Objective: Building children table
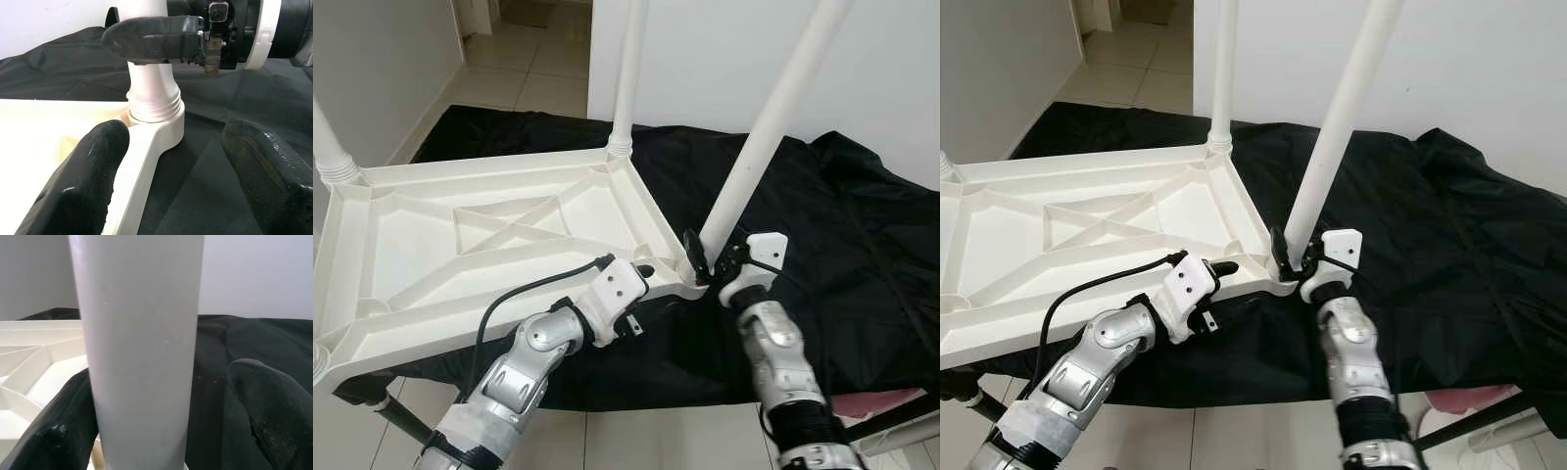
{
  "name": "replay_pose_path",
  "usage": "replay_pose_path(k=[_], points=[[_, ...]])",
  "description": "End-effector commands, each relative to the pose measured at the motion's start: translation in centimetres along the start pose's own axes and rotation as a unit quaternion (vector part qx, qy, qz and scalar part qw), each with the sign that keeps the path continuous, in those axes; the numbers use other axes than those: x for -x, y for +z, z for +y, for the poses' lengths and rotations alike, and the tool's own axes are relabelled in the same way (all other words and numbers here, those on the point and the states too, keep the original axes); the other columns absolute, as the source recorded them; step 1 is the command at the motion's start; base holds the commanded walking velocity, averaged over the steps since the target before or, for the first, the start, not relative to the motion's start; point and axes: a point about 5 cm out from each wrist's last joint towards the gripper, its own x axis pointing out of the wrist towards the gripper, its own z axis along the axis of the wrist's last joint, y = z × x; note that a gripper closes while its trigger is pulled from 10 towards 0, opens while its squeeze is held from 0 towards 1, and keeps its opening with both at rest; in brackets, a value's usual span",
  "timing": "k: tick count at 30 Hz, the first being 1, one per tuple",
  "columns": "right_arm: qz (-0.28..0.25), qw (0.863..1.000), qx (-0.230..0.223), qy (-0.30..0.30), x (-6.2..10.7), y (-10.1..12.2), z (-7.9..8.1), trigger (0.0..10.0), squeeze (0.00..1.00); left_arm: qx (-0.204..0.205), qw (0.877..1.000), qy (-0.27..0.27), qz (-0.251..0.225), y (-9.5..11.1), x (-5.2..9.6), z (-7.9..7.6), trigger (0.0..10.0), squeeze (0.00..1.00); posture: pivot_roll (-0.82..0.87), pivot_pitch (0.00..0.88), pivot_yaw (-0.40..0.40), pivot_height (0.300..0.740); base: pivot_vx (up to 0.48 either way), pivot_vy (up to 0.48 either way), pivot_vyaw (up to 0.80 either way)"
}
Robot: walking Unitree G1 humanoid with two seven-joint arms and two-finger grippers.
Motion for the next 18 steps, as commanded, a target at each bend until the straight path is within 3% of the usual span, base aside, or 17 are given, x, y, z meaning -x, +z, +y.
replay_pose_path(k=[1,3,5,11,18], points=[[0.006,1.0,-0.001,0.006,0.2,-0.3,-0.3,10.0,0.0,-0.007,1.0,-0.008,0.0,0.1,0.0,-0.1,10.0,0.0,0.0,0.0,-0.099,0.74,0.0,0.0,0.0],[0.012,1.0,0.003,0.018,0.2,-0.4,-0.5,10.0,0.0,-0.008,1.0,-0.009,0.0,0.1,0.0,-0.1,10.0,0.0,0.0,0.0,-0.095,0.74,0.0,0.0,0.0],[0.042,0.996,0.02,0.08,0.0,-0.8,-1.1,10.0,0.0,-0.011,1.0,-0.013,0.002,0.1,0.0,0.0,10.0,0.0,0.0,0.0,-0.091,0.74,0.0,0.0,0.0],[0.059,0.99,0.032,0.121,-0.3,-1.0,-1.2,10.0,0.0,-0.012,1.0,-0.015,0.003,0.1,0.0,0.0,10.0,0.0,0.0,0.0,-0.086,0.74,0.0,0.0,0.0],[0.078,0.982,0.037,0.167,-1.9,-1.3,-0.9,10.0,0.0,-0.017,1.0,-0.019,0.0,0.3,-0.3,0.1,10.0,0.0,0.0,0.0,-0.084,0.74,0.0,0.0,0.0]])
